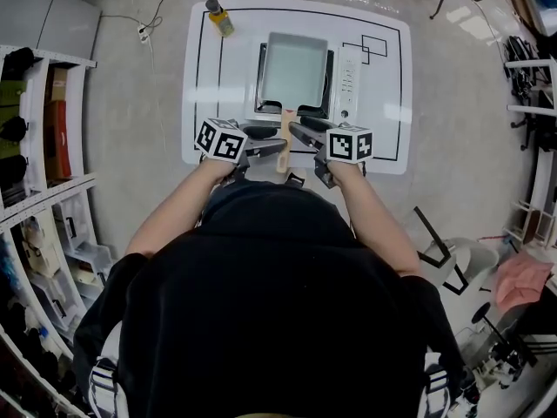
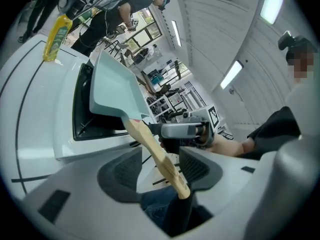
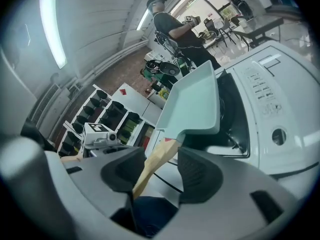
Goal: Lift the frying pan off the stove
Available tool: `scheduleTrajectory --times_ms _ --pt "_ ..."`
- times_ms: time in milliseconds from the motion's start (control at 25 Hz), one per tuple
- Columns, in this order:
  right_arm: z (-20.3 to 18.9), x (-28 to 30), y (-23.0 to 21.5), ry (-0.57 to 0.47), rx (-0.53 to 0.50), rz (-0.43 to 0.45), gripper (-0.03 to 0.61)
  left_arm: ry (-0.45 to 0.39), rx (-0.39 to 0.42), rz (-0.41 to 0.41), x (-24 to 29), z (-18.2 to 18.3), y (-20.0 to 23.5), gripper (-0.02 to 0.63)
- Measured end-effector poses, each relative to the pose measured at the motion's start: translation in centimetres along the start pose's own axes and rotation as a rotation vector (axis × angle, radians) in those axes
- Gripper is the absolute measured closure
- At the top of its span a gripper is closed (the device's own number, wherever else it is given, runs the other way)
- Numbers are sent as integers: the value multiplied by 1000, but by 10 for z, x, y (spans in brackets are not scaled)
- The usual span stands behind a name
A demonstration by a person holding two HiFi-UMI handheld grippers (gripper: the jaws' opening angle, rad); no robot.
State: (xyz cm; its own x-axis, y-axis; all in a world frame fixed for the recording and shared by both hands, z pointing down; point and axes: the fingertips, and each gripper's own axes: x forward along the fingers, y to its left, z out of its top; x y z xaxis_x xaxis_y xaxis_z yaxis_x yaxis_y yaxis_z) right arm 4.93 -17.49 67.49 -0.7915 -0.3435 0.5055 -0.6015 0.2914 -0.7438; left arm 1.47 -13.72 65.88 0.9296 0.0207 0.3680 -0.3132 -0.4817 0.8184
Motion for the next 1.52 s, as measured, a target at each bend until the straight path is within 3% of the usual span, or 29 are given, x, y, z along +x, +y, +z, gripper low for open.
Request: scheduleTrajectory --times_ms 1040,1520 --pt "-9 30 2 43 206 160 360 38 -144 -118 31 -24 -3 379" --pt "-8 40 6 48 294 226 356 55 -136 -131 39 -23 -4 451"
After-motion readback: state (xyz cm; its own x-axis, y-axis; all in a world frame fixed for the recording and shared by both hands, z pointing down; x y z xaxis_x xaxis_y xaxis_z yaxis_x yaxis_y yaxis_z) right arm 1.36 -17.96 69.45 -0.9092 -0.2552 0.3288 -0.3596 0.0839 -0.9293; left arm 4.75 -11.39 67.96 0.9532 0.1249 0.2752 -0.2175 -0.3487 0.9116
